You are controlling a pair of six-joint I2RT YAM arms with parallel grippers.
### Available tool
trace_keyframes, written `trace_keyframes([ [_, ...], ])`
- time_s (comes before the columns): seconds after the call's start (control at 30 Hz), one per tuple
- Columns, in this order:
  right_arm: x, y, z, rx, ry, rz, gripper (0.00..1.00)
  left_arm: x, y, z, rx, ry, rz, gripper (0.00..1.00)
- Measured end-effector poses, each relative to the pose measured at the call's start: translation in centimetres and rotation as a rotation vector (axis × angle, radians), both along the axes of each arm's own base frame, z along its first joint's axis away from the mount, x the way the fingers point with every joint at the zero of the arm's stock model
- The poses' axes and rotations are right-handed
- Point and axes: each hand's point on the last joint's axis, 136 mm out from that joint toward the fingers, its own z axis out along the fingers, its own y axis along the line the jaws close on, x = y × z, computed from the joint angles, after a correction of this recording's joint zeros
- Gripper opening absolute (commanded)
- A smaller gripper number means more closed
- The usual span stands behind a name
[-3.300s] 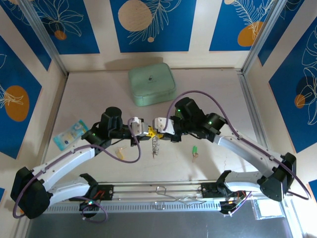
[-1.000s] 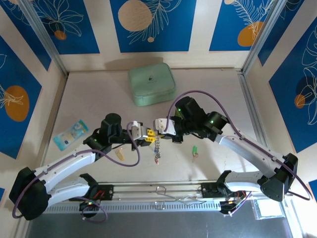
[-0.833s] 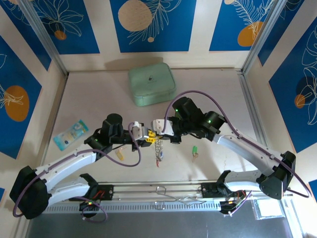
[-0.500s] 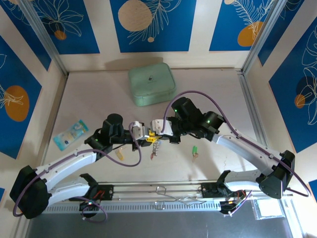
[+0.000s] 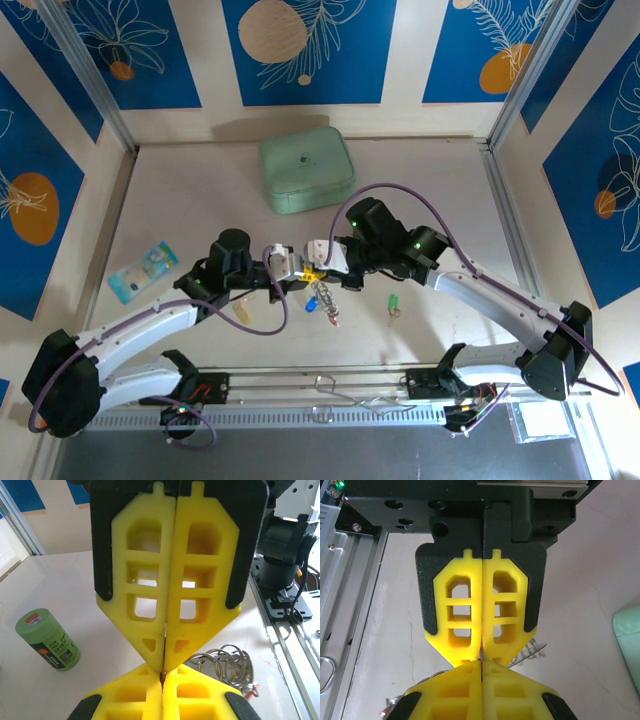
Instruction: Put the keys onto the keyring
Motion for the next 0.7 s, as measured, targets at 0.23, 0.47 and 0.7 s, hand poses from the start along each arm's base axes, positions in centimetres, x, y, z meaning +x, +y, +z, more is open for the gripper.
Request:
trace_keyframes([
  [0.23,0.1,-1.8,-0.9,0.026,0.002,-0.017,0.34,0.3,0.3,-0.7,0.051,-0.021,0.017,0.00],
  [0.47,0.2,-1.9,-2.2,-0.009,-0.034,-0.009,0.32,0.4,0.5,0.2,0.097,-0.050,0.012,0.00],
  [0.7,0.7,-0.9,-1.9,0.023,-0.048,-0.009,0.28,0.0,0.6,-0.1,0.129,-0.042,-0.001,0.00],
])
